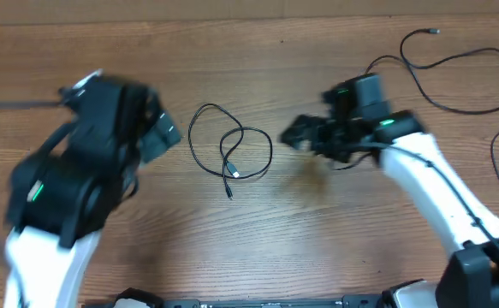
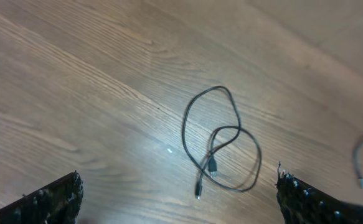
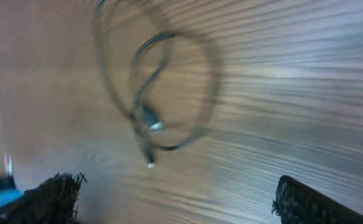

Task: Untangle cables

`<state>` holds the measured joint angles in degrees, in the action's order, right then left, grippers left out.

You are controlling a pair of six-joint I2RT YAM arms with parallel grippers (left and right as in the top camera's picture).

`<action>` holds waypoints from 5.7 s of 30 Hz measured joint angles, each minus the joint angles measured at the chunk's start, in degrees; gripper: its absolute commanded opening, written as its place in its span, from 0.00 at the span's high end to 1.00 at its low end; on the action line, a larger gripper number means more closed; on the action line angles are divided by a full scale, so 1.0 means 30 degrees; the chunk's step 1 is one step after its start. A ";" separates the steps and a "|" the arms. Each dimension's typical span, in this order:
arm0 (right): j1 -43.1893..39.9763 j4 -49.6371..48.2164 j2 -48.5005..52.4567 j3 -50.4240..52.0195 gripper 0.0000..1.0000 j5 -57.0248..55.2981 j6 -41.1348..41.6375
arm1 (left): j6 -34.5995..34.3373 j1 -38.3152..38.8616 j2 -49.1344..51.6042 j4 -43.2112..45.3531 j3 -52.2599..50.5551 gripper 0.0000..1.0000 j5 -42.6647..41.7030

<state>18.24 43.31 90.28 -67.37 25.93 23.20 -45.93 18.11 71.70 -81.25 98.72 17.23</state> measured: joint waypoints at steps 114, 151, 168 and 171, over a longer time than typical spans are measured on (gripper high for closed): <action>-0.3650 1.3340 -1.3041 -0.6018 0.00 -1.5125 0.5741 | -0.0707 0.0000 -0.7686 -0.5144 0.0000 0.00 -0.0066; -0.3650 0.0801 -2.2855 0.6448 0.00 -0.8932 -0.1188 | -0.0707 0.0000 -0.7686 -0.5136 -0.0022 0.00 -0.0102; -0.3657 -1.0987 -2.8633 1.7966 0.00 -0.8779 -0.1676 | -0.0707 0.0000 -0.7686 -0.5144 -0.0036 0.00 -0.0102; -0.3650 -1.1089 -2.8633 1.8571 0.00 -0.8779 -0.1676 | -0.0707 0.0000 -0.7686 -0.5144 -0.0036 0.00 -0.0102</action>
<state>7.29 10.04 4.38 -11.66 -0.40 18.17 -48.05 18.11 48.64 -96.68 98.61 16.93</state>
